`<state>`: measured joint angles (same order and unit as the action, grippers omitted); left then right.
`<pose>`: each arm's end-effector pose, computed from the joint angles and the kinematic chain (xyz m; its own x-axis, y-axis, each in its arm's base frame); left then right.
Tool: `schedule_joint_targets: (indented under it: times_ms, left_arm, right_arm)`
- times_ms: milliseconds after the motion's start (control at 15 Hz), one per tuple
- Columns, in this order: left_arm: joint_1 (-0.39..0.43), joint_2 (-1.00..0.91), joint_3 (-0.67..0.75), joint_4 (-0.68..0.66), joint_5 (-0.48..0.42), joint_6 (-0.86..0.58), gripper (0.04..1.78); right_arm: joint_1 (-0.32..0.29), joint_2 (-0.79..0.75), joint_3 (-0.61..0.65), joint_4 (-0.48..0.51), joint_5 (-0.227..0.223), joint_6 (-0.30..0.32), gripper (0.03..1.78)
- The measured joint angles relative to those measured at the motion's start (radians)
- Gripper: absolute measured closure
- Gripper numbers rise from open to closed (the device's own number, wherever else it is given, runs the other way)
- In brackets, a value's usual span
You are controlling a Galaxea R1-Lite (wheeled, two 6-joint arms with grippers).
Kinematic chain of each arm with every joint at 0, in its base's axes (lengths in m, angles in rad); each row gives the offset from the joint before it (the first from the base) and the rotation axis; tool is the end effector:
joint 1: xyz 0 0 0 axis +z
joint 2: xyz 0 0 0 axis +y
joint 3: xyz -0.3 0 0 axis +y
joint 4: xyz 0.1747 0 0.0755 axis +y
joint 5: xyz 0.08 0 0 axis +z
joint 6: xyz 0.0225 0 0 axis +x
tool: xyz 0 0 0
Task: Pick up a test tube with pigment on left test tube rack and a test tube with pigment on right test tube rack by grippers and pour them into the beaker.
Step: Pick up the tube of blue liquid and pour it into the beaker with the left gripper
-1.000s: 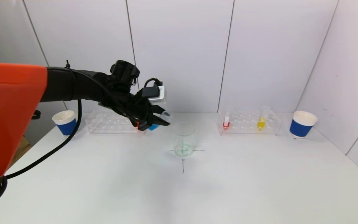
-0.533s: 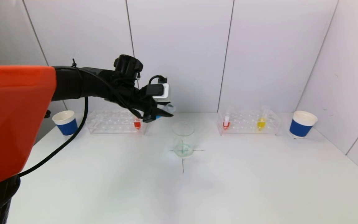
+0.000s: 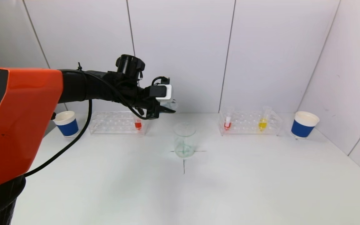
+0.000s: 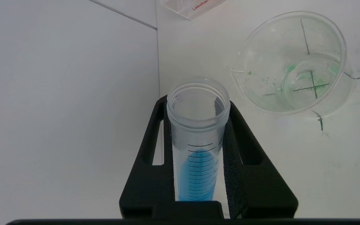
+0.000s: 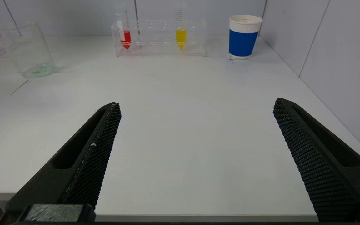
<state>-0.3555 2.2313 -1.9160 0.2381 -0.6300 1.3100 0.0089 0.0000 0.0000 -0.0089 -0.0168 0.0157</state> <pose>0.4239 -0.1715 0.2029 0.4394 -0.7916 -0.4247 0.6697 -0.0264 0.7421 -0.0228 -0.0006 0.0764 0.9999 -0.0079 0.0089 0.0078 0.9998 0.0158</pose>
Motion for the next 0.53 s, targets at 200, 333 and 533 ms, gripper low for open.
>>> schedule_joint_targets:
  times_ms: [200,333,533]
  left_arm:
    - [0.000,0.008,0.020,-0.076,0.002,0.007,1.37]
    - [0.000,0.014,0.052,-0.153,0.003,0.009,1.37]
    - [-0.001,0.027,0.079,-0.241,0.004,0.017,1.37]
  right_arm:
    - [0.000,0.000,0.000,0.000,0.000,0.000,0.04]
    - [0.000,0.000,0.000,0.000,0.000,0.000,0.04]
    - [0.000,0.000,0.000,0.000,0.000,0.000,0.04]
